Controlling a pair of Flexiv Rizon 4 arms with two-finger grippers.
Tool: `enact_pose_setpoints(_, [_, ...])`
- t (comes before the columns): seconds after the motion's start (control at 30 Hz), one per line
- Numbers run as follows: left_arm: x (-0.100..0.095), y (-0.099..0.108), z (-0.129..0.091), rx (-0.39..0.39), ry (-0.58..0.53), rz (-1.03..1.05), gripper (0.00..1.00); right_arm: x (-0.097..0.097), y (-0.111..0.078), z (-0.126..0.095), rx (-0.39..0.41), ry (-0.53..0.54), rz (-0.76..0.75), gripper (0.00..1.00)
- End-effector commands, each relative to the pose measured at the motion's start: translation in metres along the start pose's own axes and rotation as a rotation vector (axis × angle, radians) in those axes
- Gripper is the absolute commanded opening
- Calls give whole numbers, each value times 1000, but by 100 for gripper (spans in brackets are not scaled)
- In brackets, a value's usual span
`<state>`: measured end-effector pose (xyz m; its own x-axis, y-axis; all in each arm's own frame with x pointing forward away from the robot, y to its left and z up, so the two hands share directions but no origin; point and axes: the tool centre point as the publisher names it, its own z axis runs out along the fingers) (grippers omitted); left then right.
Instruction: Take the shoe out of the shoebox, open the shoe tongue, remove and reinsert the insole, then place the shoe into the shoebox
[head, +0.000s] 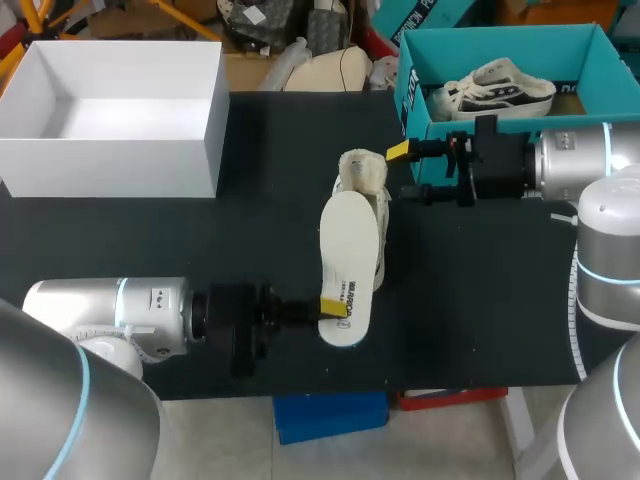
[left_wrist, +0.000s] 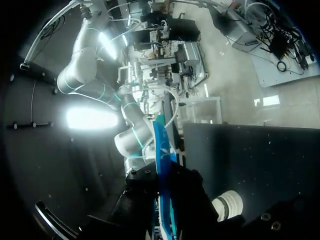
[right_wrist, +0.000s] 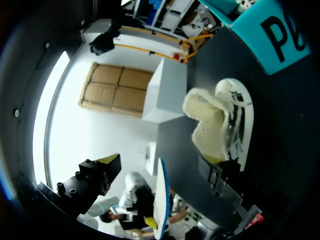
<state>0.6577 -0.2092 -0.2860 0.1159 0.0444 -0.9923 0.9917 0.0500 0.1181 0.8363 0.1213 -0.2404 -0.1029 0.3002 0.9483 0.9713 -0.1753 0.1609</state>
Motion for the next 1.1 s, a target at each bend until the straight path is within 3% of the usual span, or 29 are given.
enact_pose_setpoints(0.03, [13,35,18,15,-5,-1,0,0,-1,2,-4,0,0,100])
enact_pose_setpoints(0.3, [12,68,20,-4,-5,28,0,0,-1,2,-4,0,0,100])
enact_pose_setpoints(0.67, [2,98,14,-38,-16,39,0,0,-1,2,-4,0,0,100])
enact_pose_setpoints(1.1, [-3,103,11,-52,-28,32,0,-1,0,7,14,37,-22,100])
